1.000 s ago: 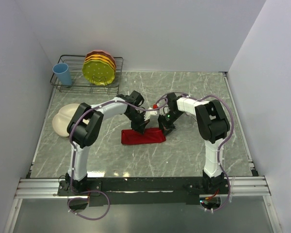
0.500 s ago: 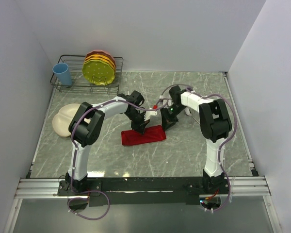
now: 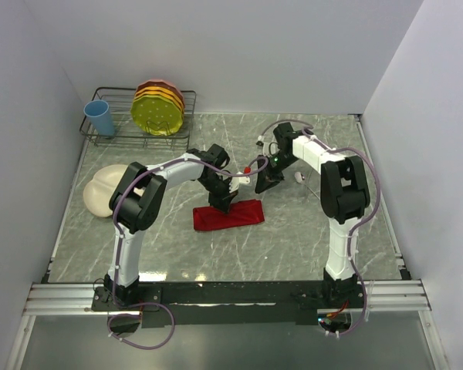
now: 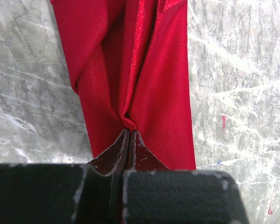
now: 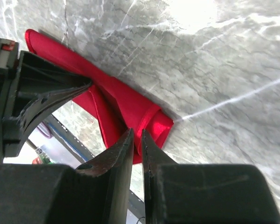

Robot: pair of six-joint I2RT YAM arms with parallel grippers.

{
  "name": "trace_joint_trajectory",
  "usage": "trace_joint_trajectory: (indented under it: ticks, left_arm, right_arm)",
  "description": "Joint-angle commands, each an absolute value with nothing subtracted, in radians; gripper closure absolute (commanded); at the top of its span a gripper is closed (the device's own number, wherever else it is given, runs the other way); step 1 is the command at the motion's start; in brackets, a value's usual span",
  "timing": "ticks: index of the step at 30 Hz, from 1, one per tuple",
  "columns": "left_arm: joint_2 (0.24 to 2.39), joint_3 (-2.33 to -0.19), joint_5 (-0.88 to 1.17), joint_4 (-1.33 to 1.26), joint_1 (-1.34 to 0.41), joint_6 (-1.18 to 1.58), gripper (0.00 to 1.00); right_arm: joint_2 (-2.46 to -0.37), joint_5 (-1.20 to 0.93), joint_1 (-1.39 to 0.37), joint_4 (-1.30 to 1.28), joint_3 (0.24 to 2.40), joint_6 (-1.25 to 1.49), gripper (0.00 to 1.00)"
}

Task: Fold the napkin into a case and place the utensils inside
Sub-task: Fold the 2/3-rectangle-folded napkin at the center of the board.

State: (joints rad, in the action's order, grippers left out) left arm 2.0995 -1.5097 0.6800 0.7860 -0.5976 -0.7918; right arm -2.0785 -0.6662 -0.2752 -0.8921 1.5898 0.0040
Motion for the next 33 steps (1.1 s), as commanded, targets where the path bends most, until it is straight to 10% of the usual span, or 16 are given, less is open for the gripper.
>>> trace_joint_trajectory:
  ticks: [1, 33]
  left_arm:
    - [2.126, -1.514, 0.663, 0.813, -0.595, -0.812, 0.99]
    - [2.177, -1.623, 0.726, 0.854, -0.557, -0.741, 0.99]
  right_arm:
    - [-2.108, -0.681, -0.311, -0.891, 1.609, 0.011, 0.8]
    - [-2.164, -0.5, -0.337, -0.894, 1.528, -0.146, 0.82]
